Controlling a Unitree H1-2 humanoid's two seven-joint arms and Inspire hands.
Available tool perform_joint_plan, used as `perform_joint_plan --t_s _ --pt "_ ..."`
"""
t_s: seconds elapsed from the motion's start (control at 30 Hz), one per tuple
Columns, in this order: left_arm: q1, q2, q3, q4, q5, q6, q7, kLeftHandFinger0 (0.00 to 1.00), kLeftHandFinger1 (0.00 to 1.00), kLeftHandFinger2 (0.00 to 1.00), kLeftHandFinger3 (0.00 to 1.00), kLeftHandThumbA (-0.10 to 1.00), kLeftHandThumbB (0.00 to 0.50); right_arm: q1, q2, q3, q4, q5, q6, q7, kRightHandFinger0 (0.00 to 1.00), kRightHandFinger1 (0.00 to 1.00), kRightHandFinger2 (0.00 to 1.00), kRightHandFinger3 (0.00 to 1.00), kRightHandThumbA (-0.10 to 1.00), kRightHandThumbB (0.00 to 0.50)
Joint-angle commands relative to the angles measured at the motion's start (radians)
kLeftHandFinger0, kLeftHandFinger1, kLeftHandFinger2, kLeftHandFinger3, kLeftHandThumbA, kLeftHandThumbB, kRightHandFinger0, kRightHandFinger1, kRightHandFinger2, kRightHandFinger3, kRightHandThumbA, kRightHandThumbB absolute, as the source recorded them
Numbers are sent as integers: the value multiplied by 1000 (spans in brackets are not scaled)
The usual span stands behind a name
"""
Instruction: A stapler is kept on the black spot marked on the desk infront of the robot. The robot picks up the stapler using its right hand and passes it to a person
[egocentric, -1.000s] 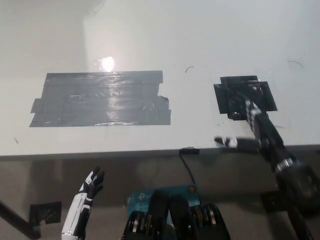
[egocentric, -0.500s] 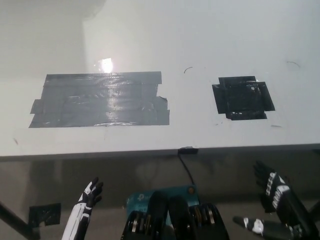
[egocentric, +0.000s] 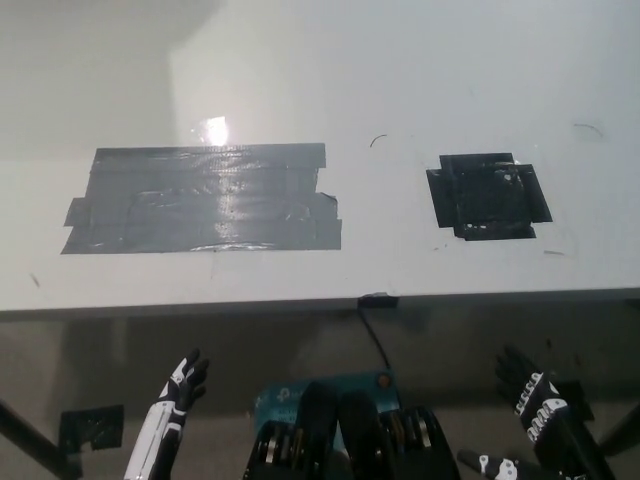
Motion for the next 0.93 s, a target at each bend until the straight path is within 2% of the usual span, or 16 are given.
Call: perform_joint_plan --t_s 0.0,0.13,0.5,0.7,0.9 --pt "-8 11 -5 -22 24 -38 12 1000 1000 1000 1000 1000 500 -22 1 -18 15 2 -81 47 1000 1000 1000 1000 1000 265" --pt "-11 10 -3 -28 25 -12 10 1000 1000 1000 1000 1000 500 -39 -1 -19 37 -19 -91 53 1000 1000 1000 1000 1000 253" --pt "10 12 -2 -44 26 -14 10 1000 1000 1000 1000 1000 500 -30 -1 -15 42 -39 -108 68 1000 1000 1000 1000 1000 245" --pt "7 8 -4 -39 18 -16 6 1000 1000 1000 1000 1000 489 -29 1 -22 30 -37 -97 69 1000 1000 1000 1000 1000 220" --pt "15 0 -9 -42 19 -13 7 1000 1000 1000 1000 1000 500 -21 -40 -19 -20 -43 -78 96 1000 1000 1000 1000 1000 216"
